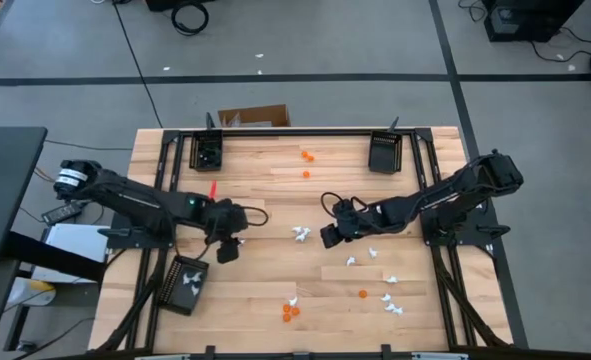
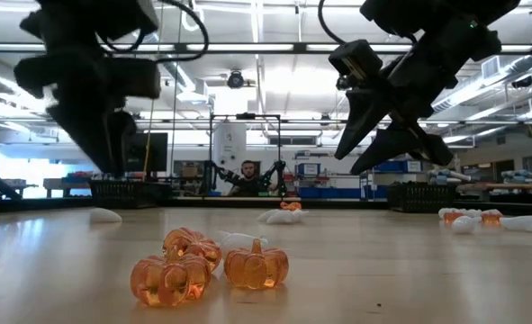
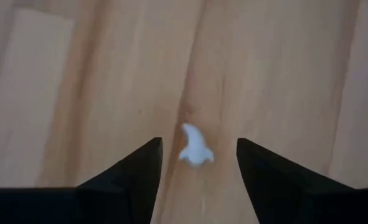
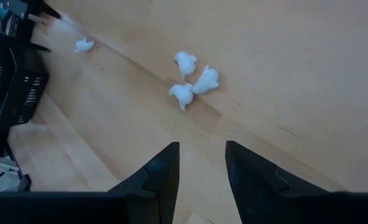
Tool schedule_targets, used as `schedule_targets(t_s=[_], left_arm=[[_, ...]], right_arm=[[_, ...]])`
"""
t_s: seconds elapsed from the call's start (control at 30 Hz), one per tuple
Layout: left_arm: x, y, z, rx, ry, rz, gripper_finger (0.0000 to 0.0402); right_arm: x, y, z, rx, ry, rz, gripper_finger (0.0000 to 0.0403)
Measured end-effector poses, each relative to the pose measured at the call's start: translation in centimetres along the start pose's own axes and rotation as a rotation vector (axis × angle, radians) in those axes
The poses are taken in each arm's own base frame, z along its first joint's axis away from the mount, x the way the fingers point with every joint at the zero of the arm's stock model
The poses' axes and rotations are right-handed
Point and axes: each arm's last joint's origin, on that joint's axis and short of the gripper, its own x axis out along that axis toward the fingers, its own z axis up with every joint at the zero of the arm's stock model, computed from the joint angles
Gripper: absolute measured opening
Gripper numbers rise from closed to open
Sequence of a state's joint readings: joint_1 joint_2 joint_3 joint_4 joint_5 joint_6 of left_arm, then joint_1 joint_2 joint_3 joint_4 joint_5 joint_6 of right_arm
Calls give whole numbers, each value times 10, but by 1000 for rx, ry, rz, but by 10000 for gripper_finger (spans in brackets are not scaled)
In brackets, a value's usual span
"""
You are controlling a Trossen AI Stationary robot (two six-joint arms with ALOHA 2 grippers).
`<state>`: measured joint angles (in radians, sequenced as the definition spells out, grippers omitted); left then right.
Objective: Sort Halloween decoration
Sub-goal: Put the white ghost toy into the bottom black basket
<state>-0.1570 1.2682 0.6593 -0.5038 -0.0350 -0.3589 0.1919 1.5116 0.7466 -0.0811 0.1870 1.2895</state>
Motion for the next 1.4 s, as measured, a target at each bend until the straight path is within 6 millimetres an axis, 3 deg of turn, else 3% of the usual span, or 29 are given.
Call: schedule_targets(t_s=[0.2, 0.5, 0.83, 0.97, 1.1, 1.27, 1.4], left_arm=[[27, 0, -7, 19, 74, 10, 206], [47, 0, -9, 75, 144, 39, 186], [48, 0, -8, 35, 139, 48, 87], [34, 1, -6, -95, 216, 62, 68], [2, -7, 4, -165, 191, 48, 73], [-38, -24, -10, -297, 263, -44, 83], [-62, -40, -38, -343, 338, -33, 80]], right_arm=[[-1, 2, -6, 27, -2, 1, 137], [-2, 2, -9, 26, -4, -4, 137], [-2, 2, -8, 23, -5, -6, 137], [-2, 1, -7, 21, -6, -7, 137], [-1, 1, -6, 16, -8, -9, 137], [-1, 0, -4, -1, 0, -9, 137], [-1, 0, -4, -17, 2, -9, 137]])
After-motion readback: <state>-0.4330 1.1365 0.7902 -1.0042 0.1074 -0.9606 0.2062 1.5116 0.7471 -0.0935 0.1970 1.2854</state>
